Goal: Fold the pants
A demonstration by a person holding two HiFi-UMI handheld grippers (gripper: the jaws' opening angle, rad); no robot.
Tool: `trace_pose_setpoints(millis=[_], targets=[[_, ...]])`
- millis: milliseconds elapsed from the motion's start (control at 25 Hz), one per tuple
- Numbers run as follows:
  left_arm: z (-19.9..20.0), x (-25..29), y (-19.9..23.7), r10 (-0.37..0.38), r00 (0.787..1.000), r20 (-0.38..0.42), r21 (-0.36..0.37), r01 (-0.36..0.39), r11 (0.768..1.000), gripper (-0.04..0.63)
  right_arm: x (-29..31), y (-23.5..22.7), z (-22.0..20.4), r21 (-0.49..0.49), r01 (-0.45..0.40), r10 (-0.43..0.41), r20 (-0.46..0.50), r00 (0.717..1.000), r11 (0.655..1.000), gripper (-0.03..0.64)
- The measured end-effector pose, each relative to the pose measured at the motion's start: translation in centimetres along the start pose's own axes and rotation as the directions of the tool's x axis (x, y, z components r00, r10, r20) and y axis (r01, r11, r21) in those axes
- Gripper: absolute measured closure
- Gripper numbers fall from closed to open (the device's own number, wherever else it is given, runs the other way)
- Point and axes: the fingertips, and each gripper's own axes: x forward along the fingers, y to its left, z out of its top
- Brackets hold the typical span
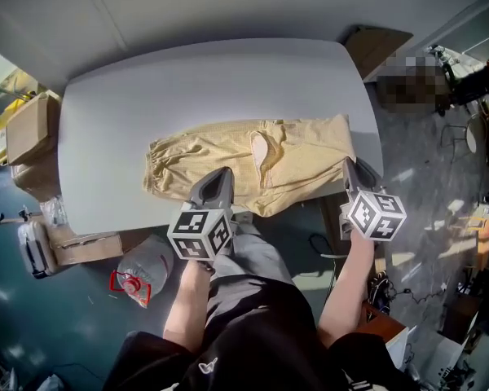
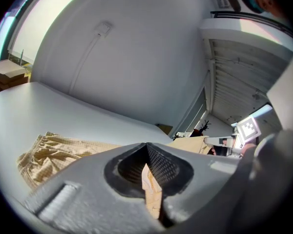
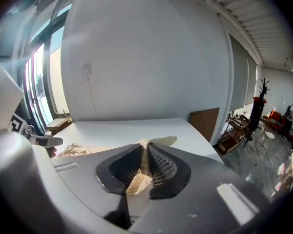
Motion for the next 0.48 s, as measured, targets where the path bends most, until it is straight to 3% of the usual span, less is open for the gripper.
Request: trace_pose_setpoints(millis=[240, 480], targets=[[2.0, -4.3, 2.6, 0.052, 0.995, 0.084, -0.027, -0.050, 0.998, 0.592, -0.7, 5.7, 4.3, -0.145, -0.047, 0.054, 0.046, 0.997, 0.988, 0.572], [2.7, -8.4, 5.6, 0.118, 0.983, 0.140, -0.063, -0.110, 0.992, 0.592, 0.2, 12.9, 7.2, -0.295, -0.123, 0.147, 0.060, 0.987, 0.947, 0.572]])
